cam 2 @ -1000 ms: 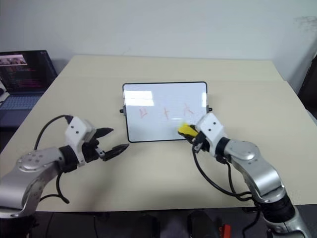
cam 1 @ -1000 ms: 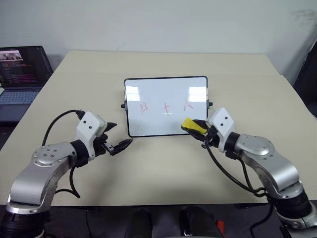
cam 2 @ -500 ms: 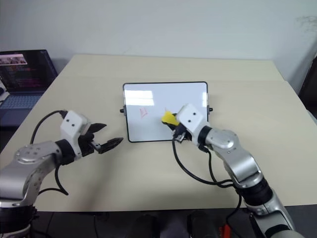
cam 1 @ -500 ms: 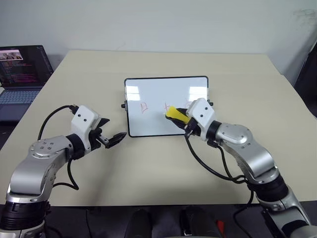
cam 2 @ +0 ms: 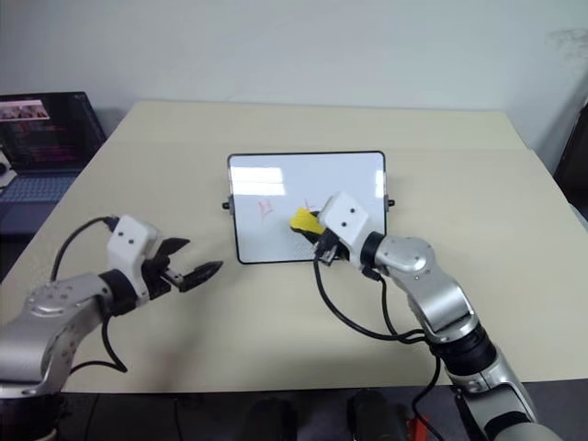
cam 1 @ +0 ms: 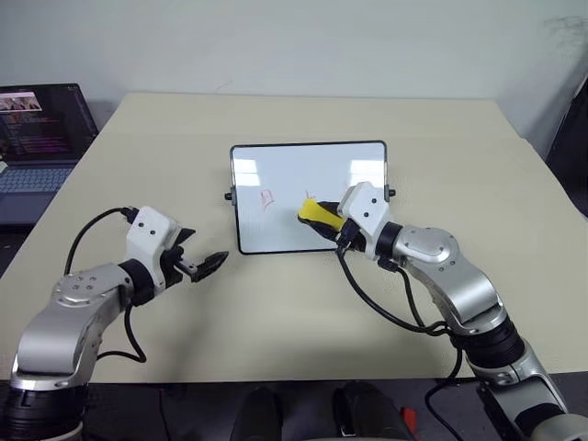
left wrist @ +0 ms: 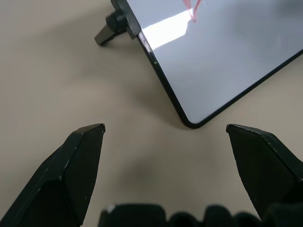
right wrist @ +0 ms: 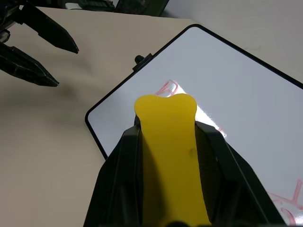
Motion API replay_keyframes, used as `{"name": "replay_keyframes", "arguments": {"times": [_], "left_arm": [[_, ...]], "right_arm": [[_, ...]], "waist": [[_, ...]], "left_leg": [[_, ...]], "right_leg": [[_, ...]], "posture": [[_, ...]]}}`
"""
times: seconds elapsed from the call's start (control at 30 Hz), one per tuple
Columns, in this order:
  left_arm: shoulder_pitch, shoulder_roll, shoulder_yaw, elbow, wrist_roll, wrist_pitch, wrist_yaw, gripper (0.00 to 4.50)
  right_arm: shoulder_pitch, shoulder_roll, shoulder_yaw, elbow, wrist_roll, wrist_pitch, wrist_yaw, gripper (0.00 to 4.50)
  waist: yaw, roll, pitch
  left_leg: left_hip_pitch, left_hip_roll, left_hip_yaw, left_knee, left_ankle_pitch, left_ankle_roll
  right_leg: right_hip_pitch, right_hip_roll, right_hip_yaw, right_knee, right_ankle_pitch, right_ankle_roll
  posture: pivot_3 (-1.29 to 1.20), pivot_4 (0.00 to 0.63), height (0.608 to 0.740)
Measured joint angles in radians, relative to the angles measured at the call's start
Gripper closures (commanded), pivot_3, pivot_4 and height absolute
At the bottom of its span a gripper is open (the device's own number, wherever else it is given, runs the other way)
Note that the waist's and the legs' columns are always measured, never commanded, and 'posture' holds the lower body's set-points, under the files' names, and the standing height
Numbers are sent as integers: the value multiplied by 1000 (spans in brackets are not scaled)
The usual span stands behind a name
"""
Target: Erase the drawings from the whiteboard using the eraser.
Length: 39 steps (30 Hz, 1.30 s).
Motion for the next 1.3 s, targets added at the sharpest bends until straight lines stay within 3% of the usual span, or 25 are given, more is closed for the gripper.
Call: {"name": "replay_keyframes", "arguments": {"times": [0.63,1.3], "left_arm": [[-142,12,-65,103,21,-8,-68,0],[-119,43,-58,127,37,-50,-119,0]], "right_arm": [[-38,-7,61,-21,-44,55,36,3326],[-407,201,150,612,-216,-255,87,3347]], "waist": [[-3,0,0],[-2,0,0]], "left_leg": [[0,-1,0,0,0,0],[-2,-1,0,0,0,0]], "right_leg": [[0,1,0,0,0,0],[-2,-2,-1,1,0,0]], "posture": [[0,150,740],[0,150,740]]}}
